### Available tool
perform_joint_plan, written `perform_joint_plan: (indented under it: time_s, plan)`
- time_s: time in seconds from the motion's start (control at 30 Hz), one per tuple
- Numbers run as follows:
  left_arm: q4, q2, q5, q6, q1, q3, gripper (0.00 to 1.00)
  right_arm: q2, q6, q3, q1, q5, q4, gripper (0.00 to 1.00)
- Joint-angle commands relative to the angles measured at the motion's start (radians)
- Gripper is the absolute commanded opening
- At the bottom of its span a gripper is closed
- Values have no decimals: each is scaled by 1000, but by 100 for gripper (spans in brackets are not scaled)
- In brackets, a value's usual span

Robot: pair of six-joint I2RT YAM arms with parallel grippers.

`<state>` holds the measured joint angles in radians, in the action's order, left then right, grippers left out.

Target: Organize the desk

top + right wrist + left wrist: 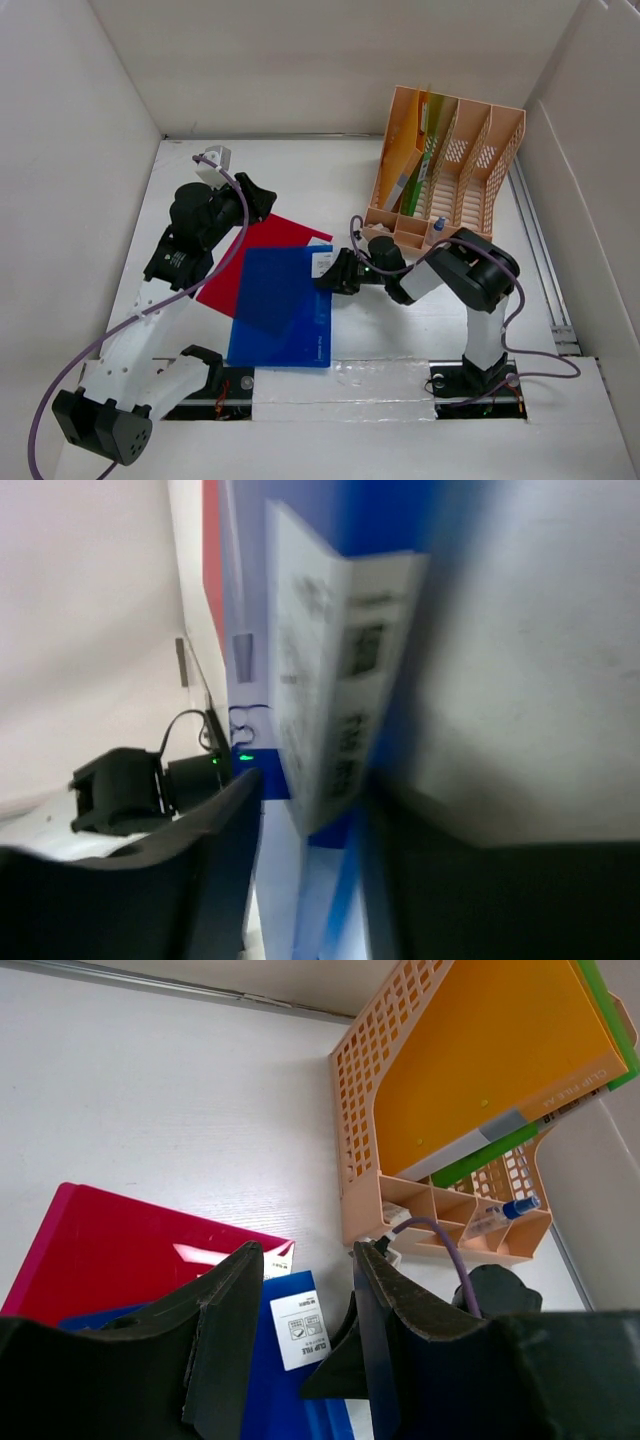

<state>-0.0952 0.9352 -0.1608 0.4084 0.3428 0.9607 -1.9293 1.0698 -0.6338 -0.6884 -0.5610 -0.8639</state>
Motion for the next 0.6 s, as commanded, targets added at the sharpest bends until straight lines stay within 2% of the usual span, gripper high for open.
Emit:
perform_joint_plan:
  time_s: [0.0, 0.03, 0.07, 0.17, 0.37, 0.4, 0.47, 0.5, 0.53, 0.57]
  plan:
    - [32, -1, 6, -13, -4, 6, 37, -69, 4, 6, -13, -20, -7, 43]
    - [31, -3, 1, -13, -4, 6, 37, -73, 7, 5, -13, -23, -10, 37]
    - [31, -3, -3, -13, -4, 6, 37, -69, -2, 2, -13, -23, -1, 23]
    - [37, -10, -2, -14, -4, 3, 37, -1, -39, 3, -22, 13, 72, 0]
    - [38, -19, -11, -13, -4, 3, 37, 225, -174, -63, -89, 148, 352, 0]
    - [35, -24, -5, -14, -4, 3, 37, 319, -217, -72, -89, 171, 386, 0]
    - [32, -27, -2, -13, -4, 4, 37, 427, -316, -113, -120, 290, 510, 0]
    - [32, -32, -8, -13, -4, 4, 37, 535, -353, -136, -132, 347, 557, 0]
    - [35, -35, -19, -13, -4, 1, 37, 591, -396, -180, -147, 484, 598, 0]
    - [40, -39, -19, -11, -4, 1, 37, 642, -466, -200, -169, 551, 658, 0]
